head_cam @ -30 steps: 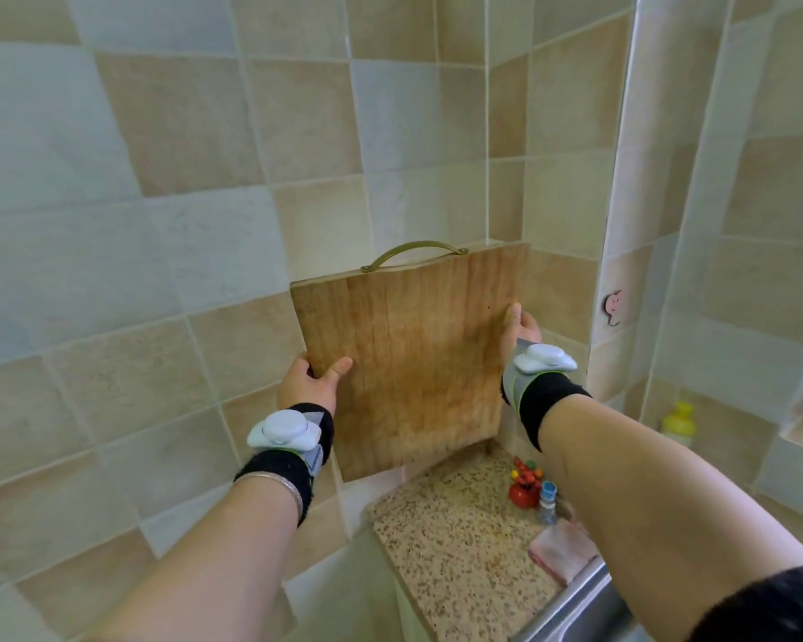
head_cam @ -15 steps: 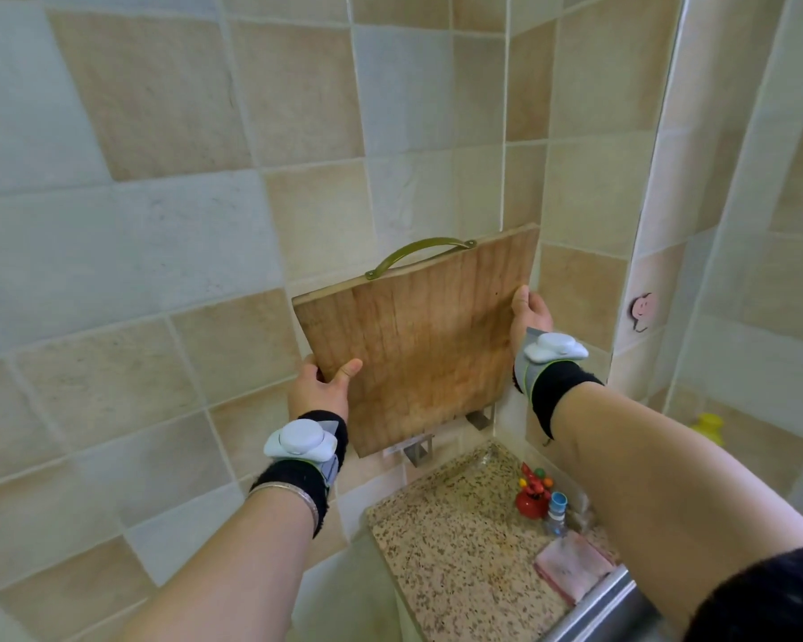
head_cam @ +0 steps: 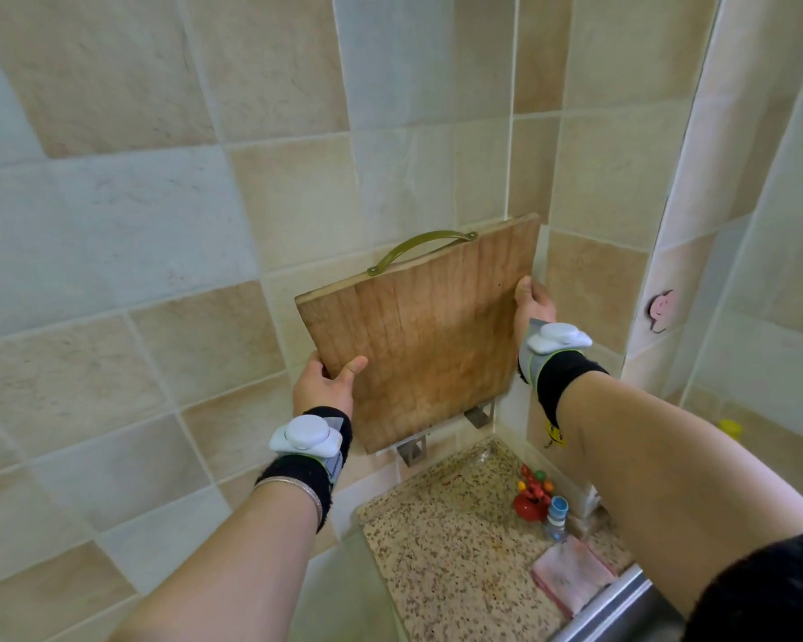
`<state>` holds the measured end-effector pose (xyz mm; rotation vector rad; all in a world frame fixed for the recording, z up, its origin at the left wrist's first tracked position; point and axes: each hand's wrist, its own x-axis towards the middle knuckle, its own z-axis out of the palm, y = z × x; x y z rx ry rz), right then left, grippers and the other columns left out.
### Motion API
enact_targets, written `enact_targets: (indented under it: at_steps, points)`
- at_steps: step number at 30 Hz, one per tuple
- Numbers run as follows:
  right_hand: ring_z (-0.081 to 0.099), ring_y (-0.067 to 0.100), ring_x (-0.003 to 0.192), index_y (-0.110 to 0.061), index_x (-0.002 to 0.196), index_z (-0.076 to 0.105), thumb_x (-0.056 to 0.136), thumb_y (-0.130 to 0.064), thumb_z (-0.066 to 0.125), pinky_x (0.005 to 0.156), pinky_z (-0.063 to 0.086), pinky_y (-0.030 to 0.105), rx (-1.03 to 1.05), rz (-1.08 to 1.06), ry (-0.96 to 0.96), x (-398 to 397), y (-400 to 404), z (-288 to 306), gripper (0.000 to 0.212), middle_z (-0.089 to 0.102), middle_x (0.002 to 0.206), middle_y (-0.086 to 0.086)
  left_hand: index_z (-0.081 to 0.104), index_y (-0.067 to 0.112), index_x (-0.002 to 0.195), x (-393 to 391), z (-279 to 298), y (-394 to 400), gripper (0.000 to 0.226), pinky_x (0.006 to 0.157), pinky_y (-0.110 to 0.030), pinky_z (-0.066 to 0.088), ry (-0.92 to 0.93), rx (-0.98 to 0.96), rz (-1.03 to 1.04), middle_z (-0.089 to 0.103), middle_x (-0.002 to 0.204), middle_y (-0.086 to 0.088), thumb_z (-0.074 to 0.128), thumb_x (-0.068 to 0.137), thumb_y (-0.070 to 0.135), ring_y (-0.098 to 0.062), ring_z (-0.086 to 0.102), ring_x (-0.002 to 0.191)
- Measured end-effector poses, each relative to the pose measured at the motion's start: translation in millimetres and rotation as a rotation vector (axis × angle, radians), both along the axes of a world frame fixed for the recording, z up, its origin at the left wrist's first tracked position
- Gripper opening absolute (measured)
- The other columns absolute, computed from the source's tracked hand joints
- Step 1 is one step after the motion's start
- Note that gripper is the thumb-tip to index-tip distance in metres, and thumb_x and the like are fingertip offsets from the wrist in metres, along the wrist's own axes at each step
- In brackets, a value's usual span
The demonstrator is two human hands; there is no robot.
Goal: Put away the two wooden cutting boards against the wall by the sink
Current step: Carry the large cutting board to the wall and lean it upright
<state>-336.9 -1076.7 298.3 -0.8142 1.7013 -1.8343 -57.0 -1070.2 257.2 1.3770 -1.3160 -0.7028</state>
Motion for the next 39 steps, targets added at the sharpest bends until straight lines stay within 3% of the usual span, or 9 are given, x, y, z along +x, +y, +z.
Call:
enact_targets:
  at_steps: [6,12,16,19,23,29,32,35,39]
  points:
    - [0.046,0.035,0.130,-0.005,0.139,0.043,0.102,-0.024,0.034,0.104,0.040,0.034,0.088,0.048,0.117,-16.4,-14.1,-16.1,0.042,0.049,0.142,0.019,0.061,0.026,0.110,-11.8,-13.5,-10.9,0.043,0.073,-0.025,0.040,-0.001,0.033,0.009,0.071,0.098,0.006,0.072,0.074,0.046,-0.013,0.057,0.077]
    - [0.047,0.034,0.130,-0.005,0.139,0.045,0.102,-0.018,0.035,0.090,0.036,0.024,0.112,0.062,0.094,-23.5,-24.5,-34.2,0.040,0.049,0.142,0.018,0.061,0.024,0.111,-17.6,-34.1,-21.2,0.044,0.073,-0.025,0.039,-0.025,0.075,0.018,0.067,0.093,0.008,0.072,0.074,0.047,-0.015,0.057,0.078]
    - [0.051,0.029,0.128,-0.011,0.135,0.051,0.101,-0.038,0.037,0.101,0.037,0.029,0.075,0.013,0.010,-23.0,-30.2,-41.0,0.045,0.053,0.140,0.010,0.061,0.028,0.109,-23.1,-36.3,-32.6,0.043,0.072,-0.026,0.042,-0.035,0.096,0.003,0.062,0.083,0.015,0.071,0.073,0.048,-0.016,0.058,0.077]
    - [0.054,0.030,0.125,-0.012,0.133,0.053,0.100,-0.044,0.035,0.108,0.040,0.046,0.083,0.005,0.008,-28.9,-35.2,-45.3,0.049,0.056,0.137,0.010,0.059,0.031,0.108,-28.5,-35.5,-38.1,0.043,0.072,-0.026,0.042,-0.040,0.103,-0.026,0.057,0.073,0.026,0.071,0.072,0.051,-0.015,0.059,0.075]
    - [0.048,0.034,0.129,-0.018,0.137,0.045,0.098,-0.053,0.025,0.112,0.033,0.046,0.201,-0.033,0.061,-33.0,-37.5,-44.6,0.056,0.050,0.143,0.010,0.057,0.038,0.105,-34.7,-36.6,-37.9,0.042,0.068,-0.024,0.040,-0.067,0.087,-0.032,0.054,0.070,0.032,0.067,0.069,0.058,-0.005,0.056,0.067]
    - [0.047,0.037,0.127,-0.011,0.136,0.044,0.101,-0.043,0.025,0.107,0.035,0.043,0.248,-0.096,0.182,-22.4,-35.3,-40.9,0.050,0.048,0.141,0.015,0.057,0.031,0.104,-40.8,-34.0,-38.9,0.039,0.068,-0.027,0.042,-0.125,0.088,-0.008,0.057,0.074,0.022,0.064,0.075,0.057,-0.017,0.056,0.070]
    - [0.039,0.034,0.134,-0.014,0.141,0.037,0.098,-0.049,0.031,0.113,0.029,0.047,0.361,-0.097,0.264,-19.6,-33.1,-35.7,0.056,0.039,0.147,0.012,0.057,0.027,0.104,-41.6,-30.5,-42.2,0.039,0.068,-0.028,0.043,-0.152,0.085,0.003,0.060,0.081,0.013,0.064,0.076,0.055,-0.019,0.056,0.072]
    - [0.036,0.033,0.136,-0.016,0.144,0.032,0.093,-0.057,0.035,0.114,0.027,0.046,0.463,-0.077,0.338,-11.5,-29.1,-31.4,0.065,0.032,0.149,0.009,0.056,0.026,0.103,-42.6,-29.7,-41.3,0.040,0.067,-0.028,0.044,-0.203,0.088,-0.007,0.058,0.075,0.015,0.062,0.078,0.056,-0.020,0.057,0.071]
    - [0.034,0.033,0.137,-0.011,0.145,0.030,0.094,-0.056,0.037,0.113,0.027,0.047,0.467,0.004,0.399,12.5,-28.5,-24.0,0.068,0.028,0.151,0.010,0.056,0.020,0.111,-41.5,-25.5,-43.9,0.045,0.066,-0.028,0.041,-0.259,0.110,-0.016,0.058,0.082,0.010,0.060,0.081,0.054,-0.020,0.054,0.072]
